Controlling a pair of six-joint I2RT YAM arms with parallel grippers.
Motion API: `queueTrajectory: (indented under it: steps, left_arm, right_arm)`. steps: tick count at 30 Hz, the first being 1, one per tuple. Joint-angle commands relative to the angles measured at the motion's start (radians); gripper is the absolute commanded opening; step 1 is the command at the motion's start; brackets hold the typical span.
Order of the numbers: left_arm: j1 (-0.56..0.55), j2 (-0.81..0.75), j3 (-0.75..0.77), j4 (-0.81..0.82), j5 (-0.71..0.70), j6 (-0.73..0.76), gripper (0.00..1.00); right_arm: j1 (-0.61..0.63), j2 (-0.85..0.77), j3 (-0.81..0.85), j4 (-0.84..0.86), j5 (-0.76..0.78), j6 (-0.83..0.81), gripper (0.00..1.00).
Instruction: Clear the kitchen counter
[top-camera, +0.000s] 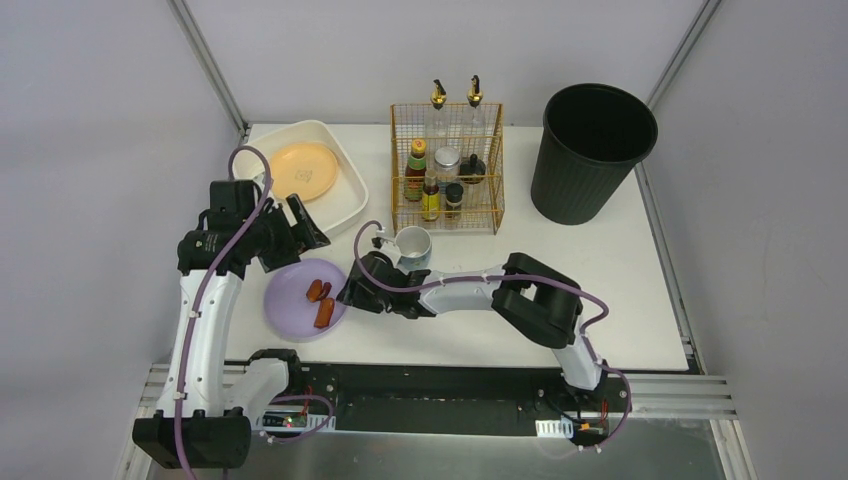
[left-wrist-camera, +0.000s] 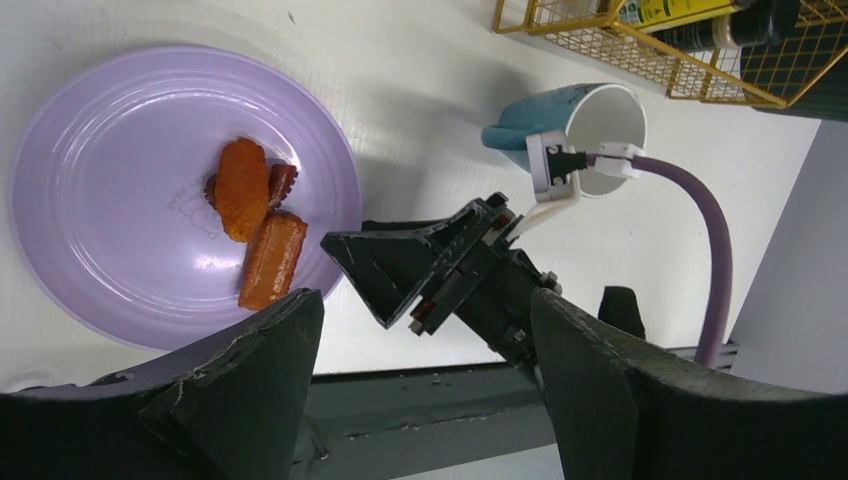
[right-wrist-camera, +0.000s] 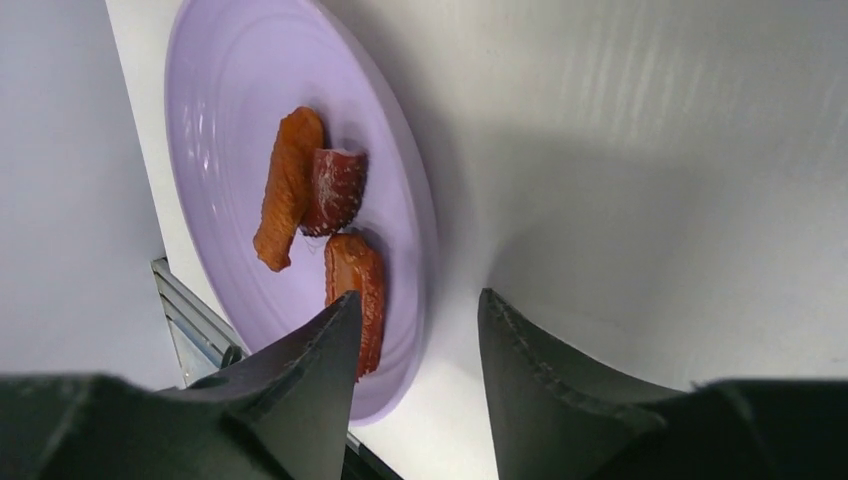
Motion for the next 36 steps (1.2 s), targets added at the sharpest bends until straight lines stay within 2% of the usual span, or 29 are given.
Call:
queueTrajectory:
  steps: [1,8,13,18,36]
  left_arm:
    - [-0.026,0.006,0.048,-0.005,-0.025,0.027,0.78]
    - [-0.033,0.009,0.057,-0.005,-0.025,0.023,0.79]
    - [-0.034,0.01,0.059,-0.005,-0.035,0.026,0.78]
    - [-0.033,0.012,0.061,-0.006,-0.034,0.026,0.79]
    - [-0.033,-0.004,0.07,-0.019,-0.055,0.032,0.8]
  right_arm:
    - [0.007,0.048,0.038,0.008,0.02,0.054,0.46]
    - [0.005,0.101,0.077,-0.025,-0.013,0.069,0.28]
    - [0.005,0.105,0.089,-0.039,-0.026,0.058,0.11]
    - [0.005,0.086,0.068,-0.039,-0.018,0.055,0.0]
    - [0.006,-0.095,-0.078,-0.033,0.06,-0.003,0.0]
